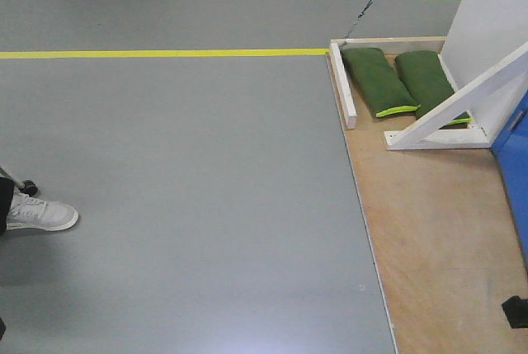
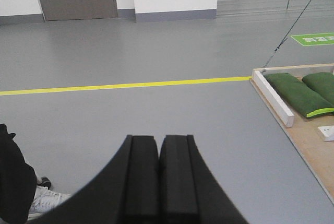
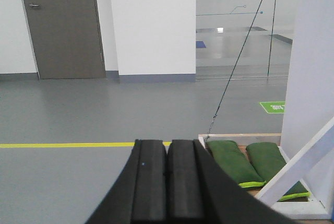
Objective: Move to blue door and open it
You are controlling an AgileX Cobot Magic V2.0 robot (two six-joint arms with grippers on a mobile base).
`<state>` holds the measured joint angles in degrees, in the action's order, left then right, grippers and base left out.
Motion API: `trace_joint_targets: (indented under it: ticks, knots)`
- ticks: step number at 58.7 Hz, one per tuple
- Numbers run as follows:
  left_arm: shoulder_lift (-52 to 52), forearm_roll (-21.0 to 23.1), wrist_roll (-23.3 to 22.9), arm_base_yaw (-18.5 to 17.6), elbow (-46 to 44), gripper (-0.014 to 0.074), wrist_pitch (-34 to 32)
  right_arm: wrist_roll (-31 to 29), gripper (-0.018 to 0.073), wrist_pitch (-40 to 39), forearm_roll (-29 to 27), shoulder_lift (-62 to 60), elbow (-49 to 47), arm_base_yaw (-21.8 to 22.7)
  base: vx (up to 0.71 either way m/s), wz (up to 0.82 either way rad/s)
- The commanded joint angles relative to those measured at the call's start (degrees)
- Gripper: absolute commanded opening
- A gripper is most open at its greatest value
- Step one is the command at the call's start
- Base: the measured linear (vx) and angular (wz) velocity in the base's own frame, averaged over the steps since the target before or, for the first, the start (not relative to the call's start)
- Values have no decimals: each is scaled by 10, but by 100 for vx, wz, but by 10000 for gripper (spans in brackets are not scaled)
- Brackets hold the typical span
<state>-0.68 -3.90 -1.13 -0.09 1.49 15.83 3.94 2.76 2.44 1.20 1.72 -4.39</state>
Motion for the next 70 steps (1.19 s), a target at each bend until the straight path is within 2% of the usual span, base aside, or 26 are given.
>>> trace_joint_targets:
  ticks: [1, 17, 26, 33, 36, 43, 59, 70]
  knots:
    - [-7, 1, -4, -4, -15, 73, -48, -1, 12, -48, 6, 9, 1, -1, 0, 0]
    - [-7, 1, -4, -4, -15, 73, -48, -1, 12, -46, 1, 9, -3, -1, 0, 0]
    - [-7, 1, -4, -4, -15, 73, -48, -1, 12, 48, -46, 14, -108, -1, 0, 0]
    - [-7, 1, -4, -4, -15, 73, -48, -1, 12, 124, -106, 59, -251, -1, 0, 0]
    - [-7, 1, -4, -4, -15, 73, -48, -1, 12, 138, -132, 96, -326, -1, 0, 0]
    - [-7, 1, -4, -4, -15, 73, -48, -1, 12, 139, -156, 199, -504, -1, 0, 0]
    - [-7, 1, -4, -4, -15, 73, -48, -1, 12, 75, -221, 458, -900, -1, 0, 0]
    - [-7, 1, -4, -4, -15, 73, -48, -1, 12, -11, -328, 600, -1107, -1, 0, 0]
